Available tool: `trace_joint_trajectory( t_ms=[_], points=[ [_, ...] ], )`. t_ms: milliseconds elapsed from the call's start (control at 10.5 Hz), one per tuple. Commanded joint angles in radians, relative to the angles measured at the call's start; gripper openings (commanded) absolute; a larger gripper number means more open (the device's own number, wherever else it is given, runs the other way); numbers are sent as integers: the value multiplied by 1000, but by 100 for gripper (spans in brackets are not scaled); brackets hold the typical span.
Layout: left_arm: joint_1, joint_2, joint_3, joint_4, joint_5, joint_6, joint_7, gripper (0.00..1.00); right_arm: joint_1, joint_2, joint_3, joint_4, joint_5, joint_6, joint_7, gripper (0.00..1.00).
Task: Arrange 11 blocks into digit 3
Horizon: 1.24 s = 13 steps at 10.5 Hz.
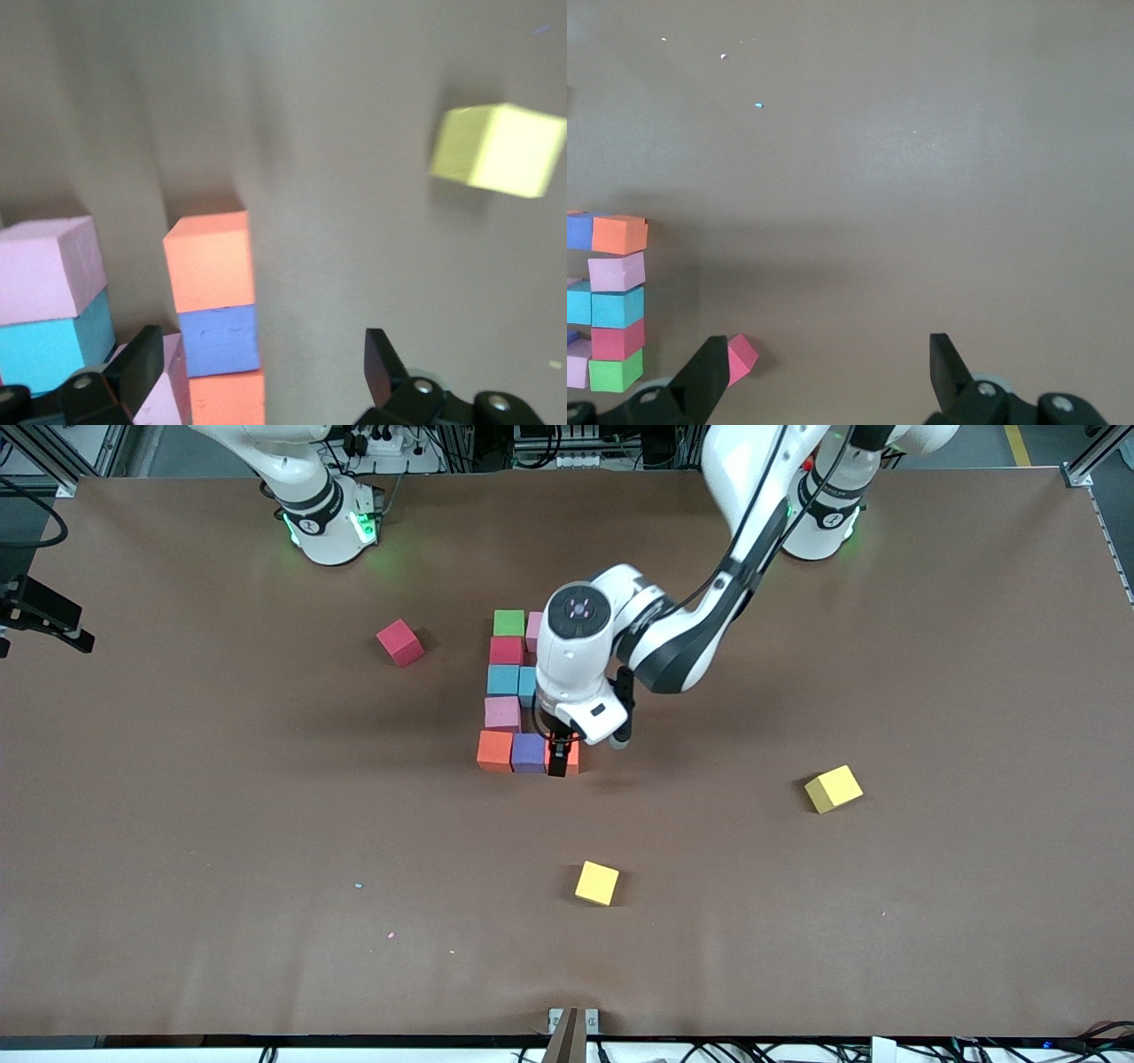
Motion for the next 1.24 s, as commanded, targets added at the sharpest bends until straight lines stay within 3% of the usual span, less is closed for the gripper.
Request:
trace_joint_trajectory(
  t_ms=[0,381,1144],
  points=[
    [61,-94,-2,-33,70,-67,143,100,6,-3,-1,-1,-13,2,-2,100],
    [232,-209,-11,-32,54,-159,580,100,7,-3,-1,0,-13,2,-2,100],
    [458,-370,-7,-24,21,-401,1208,100,13,-3,-1,0,-20,2,-2,100]
  ],
)
